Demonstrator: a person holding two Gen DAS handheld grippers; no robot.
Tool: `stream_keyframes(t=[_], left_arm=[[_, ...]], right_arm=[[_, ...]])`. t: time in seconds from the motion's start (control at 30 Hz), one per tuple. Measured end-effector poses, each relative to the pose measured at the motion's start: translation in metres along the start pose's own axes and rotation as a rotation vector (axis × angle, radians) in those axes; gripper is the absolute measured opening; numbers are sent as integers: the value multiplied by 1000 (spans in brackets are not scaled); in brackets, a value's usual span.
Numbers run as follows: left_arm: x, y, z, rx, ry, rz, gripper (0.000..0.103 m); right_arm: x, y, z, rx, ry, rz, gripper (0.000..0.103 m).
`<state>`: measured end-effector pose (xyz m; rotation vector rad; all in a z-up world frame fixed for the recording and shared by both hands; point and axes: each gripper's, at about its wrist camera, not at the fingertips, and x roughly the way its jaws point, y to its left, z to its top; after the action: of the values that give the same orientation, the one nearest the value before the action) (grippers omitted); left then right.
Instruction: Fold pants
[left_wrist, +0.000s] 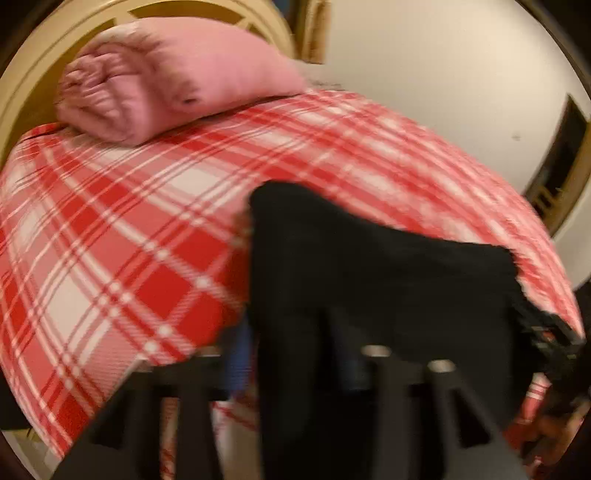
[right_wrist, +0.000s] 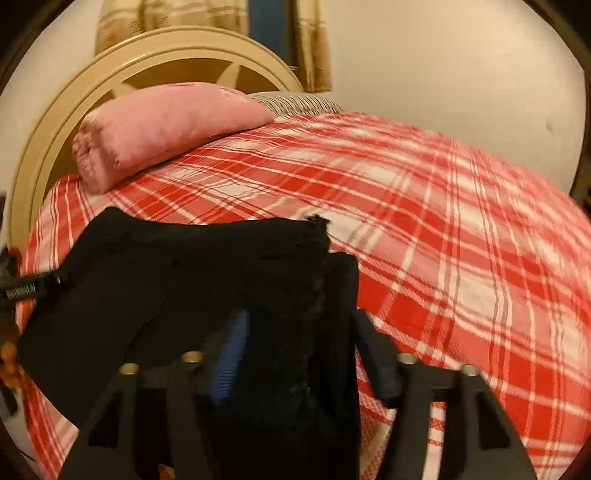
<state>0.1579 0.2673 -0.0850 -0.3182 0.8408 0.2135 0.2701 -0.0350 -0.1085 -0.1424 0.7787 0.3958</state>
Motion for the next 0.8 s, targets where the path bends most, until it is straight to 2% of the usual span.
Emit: stream_keyframes(t=[0.07, 0.13, 0.23, 0.3, 0.37, 0.43, 0.5, 0.6, 0.7, 0.8], left_arm=[[0, 8, -4, -33, 1, 55, 83], [-7, 15, -5, -50, 1, 58, 84], [-25, 18, -9, -25, -31, 125, 84], [-38, 19, -12, 4, -58, 177, 84], [-54, 11, -18, 42, -83, 223, 84], [-60, 3, -21, 68, -98, 230, 84], [-66, -8, -26, 88, -109, 210, 84], [-68, -26, -32, 121, -107, 182, 84], [-56, -43, -37, 166, -94, 181, 84], [-40, -48, -45, 189, -47, 207, 84]], right_arm=[[-4, -9, -1, 56, 9, 47, 65], [-25, -16, -7, 140, -37, 57, 65], [-64, -16, -14, 222, -138, -14, 65], [-88, -3, -18, 214, -207, -39, 65], [-99, 18, -18, 140, -236, -61, 64], [-105, 41, -20, 57, -251, -64, 40], [-100, 57, -19, 11, -211, -23, 38], [-83, 58, -25, 5, -147, -34, 38], [-57, 43, -39, 89, -27, -29, 38], [-51, 35, -53, 136, -25, -17, 42]])
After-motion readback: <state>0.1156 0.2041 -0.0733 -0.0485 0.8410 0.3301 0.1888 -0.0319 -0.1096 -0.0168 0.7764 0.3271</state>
